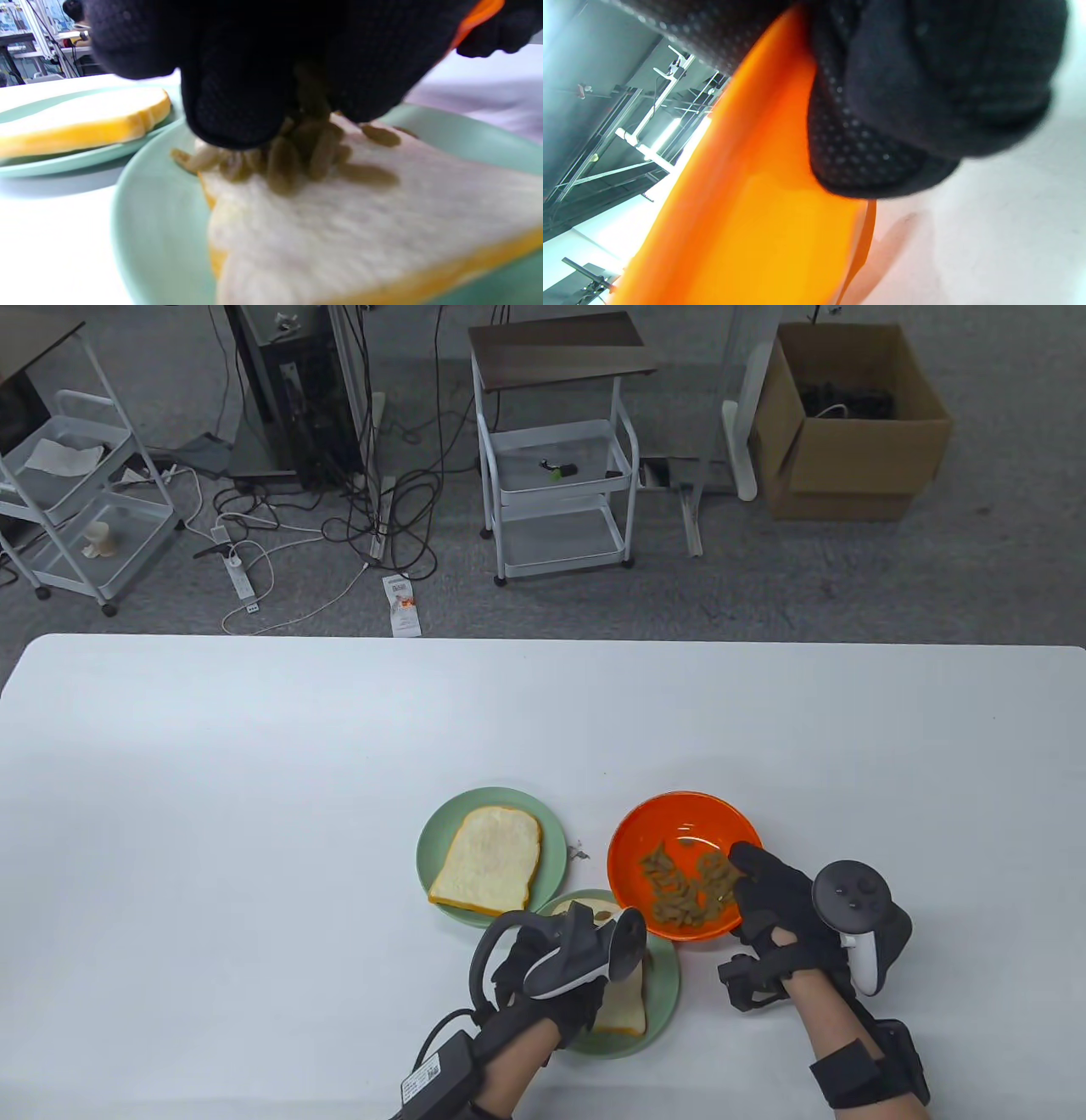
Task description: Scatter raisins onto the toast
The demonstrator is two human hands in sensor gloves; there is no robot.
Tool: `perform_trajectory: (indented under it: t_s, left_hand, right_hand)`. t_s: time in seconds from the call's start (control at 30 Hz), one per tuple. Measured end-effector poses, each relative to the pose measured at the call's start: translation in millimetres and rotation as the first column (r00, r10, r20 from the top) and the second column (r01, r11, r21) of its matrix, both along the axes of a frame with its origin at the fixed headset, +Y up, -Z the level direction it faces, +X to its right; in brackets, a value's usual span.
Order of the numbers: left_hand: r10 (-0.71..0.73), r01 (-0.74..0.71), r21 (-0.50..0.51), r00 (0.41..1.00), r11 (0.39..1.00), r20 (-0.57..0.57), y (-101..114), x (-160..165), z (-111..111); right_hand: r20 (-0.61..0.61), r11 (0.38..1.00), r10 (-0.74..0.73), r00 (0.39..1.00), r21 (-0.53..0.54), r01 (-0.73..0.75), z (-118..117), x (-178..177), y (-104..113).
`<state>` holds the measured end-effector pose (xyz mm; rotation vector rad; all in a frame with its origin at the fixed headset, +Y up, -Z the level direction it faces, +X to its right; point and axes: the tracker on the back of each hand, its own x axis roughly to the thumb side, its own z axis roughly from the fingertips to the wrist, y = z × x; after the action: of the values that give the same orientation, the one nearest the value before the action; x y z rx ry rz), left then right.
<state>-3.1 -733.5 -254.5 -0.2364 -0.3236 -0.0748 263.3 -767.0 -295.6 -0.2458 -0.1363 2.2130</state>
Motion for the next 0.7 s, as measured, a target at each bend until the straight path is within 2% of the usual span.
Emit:
perform_trajectory:
  t_s: [0.07, 0.3, 0.47, 0.57, 0.7]
  left_hand:
    - [0.024, -0.023, -0.036, 1.0, 0.999, 0.001, -0.7, -1.2, -0.5]
    - [0.108, -0.108, -0.033, 0.994, 0.994, 0.011, -1.0, -6.1, -4.0]
    - [0.049, -0.046, -0.102, 0.998, 0.994, 0.025, -1.7, -3.7, -1.8]
    - [0.035, -0.034, -0.021, 0.998, 0.999, 0.049, 2.7, 0.3, 0.8]
    - [-0.009, 0.008, 0.002, 0.999, 1.0, 0.032, -3.1, -1.6, -3.4]
  right_hand:
    - [-0.002, 1.0, 0.0, 1.0, 0.0, 0.0, 0.0, -0.2, -0.2]
    - [-0.006, 1.0, -0.002, 1.0, 0.001, 0.002, 0.3, -0.6, -0.3]
    - [-0.004, 1.0, -0.005, 1.0, 0.001, 0.005, 0.3, -0.3, -0.3]
    - [-0.005, 1.0, -0.008, 1.0, 0.002, 0.008, 0.5, -0.3, -0.3]
    - [-0.009, 1.0, -0.008, 1.0, 0.001, 0.008, 0.7, -0.9, -0.6]
